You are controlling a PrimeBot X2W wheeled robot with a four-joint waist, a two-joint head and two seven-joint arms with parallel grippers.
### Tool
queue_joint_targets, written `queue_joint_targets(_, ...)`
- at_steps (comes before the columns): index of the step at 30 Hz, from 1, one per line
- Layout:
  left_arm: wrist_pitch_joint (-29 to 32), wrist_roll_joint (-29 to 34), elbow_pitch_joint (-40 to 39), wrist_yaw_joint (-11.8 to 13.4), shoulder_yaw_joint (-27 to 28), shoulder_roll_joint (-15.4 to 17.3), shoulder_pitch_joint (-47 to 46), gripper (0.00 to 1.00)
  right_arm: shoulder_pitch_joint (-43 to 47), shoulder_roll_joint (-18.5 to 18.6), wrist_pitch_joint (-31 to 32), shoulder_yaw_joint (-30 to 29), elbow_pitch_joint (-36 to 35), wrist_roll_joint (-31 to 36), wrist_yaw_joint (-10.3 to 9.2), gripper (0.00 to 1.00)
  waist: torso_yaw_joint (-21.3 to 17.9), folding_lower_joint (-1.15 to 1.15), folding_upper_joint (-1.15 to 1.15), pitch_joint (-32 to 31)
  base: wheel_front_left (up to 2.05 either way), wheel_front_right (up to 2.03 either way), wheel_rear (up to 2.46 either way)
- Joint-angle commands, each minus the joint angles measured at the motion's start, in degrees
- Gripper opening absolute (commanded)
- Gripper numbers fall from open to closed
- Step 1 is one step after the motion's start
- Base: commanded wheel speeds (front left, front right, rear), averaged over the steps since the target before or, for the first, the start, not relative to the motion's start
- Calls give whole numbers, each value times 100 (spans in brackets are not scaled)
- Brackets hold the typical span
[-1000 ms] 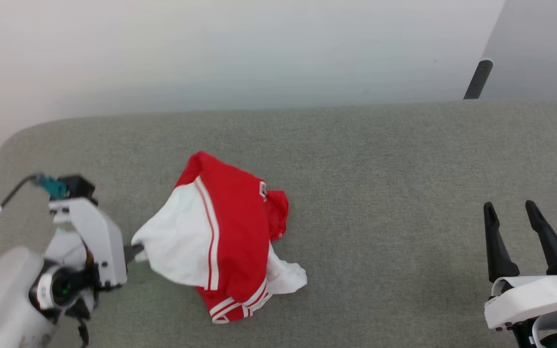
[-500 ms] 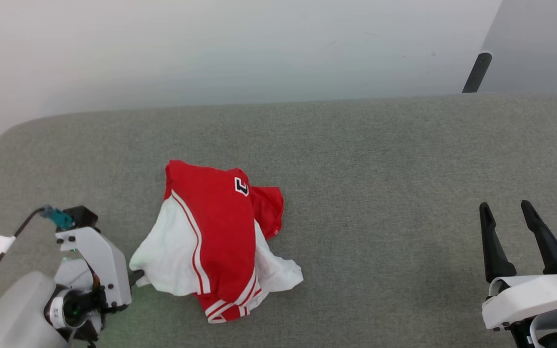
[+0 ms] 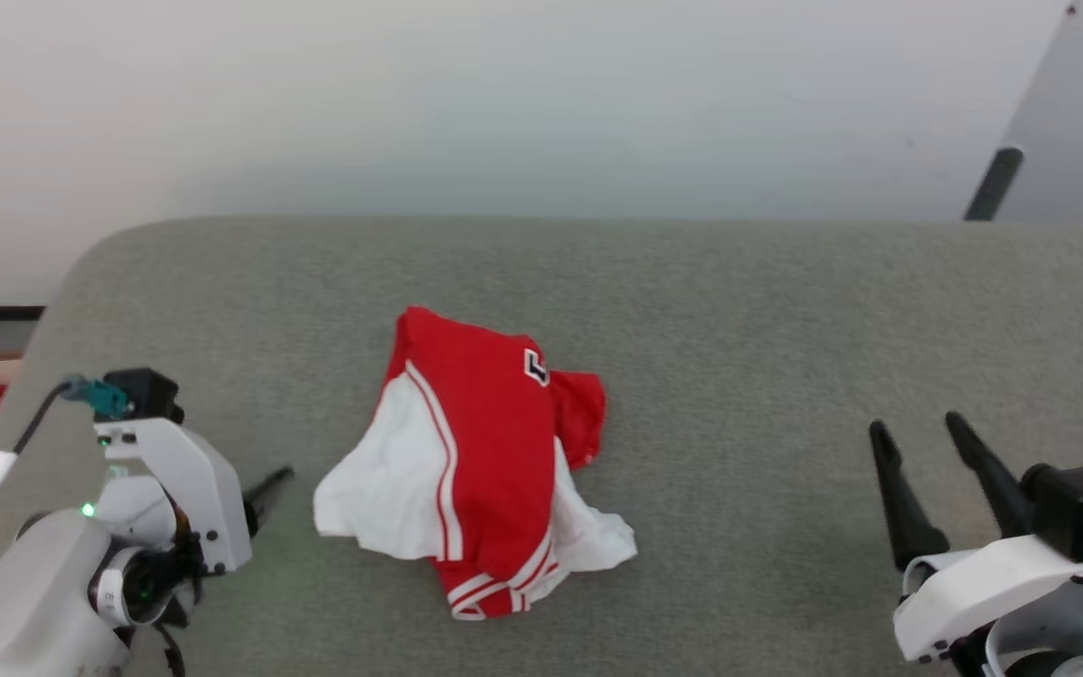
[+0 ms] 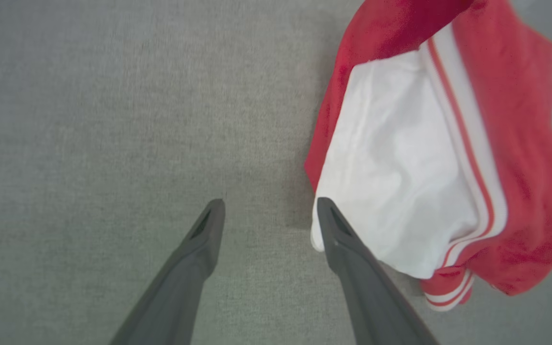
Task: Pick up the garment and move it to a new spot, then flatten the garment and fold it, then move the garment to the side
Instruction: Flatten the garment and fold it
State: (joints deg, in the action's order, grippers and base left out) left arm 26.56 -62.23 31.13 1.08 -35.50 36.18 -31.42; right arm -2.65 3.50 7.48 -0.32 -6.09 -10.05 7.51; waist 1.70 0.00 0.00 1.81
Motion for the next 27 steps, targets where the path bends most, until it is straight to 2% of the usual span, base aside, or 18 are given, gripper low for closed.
queue_joint_targets(1,-264,90,-75,-60,56,-10,61,100,122,53,63,85,7,-70,-4,100,244,0,0,-184,0,0,0)
queue_joint_targets(4,-1042,377,-320,-222,106,45,143,100,148,115,243,179,55,-215,-4,100,450,0,0,-277,0,0,0)
queue_joint_targets(8,-1923,627,-496,-289,191,72,366,100,263,218,595,371,153,-419,-4,100,731,0,0,-401,0,0,0)
queue_joint_targets(16,-3390,1044,-819,-125,367,144,964,100,347,393,1241,680,285,-844,-4,100,1266,0,0,-537,0,0,0)
queue_joint_targets(22,-3990,1216,-1033,56,468,97,1452,100,286,559,1611,869,439,-1103,-4,100,1665,0,0,-559,0,0,0)
queue_joint_targets(27,-4159,1427,-1181,255,728,-56,1840,100,116,646,1842,918,610,-1205,-4,100,1977,0,0,-510,0,0,0)
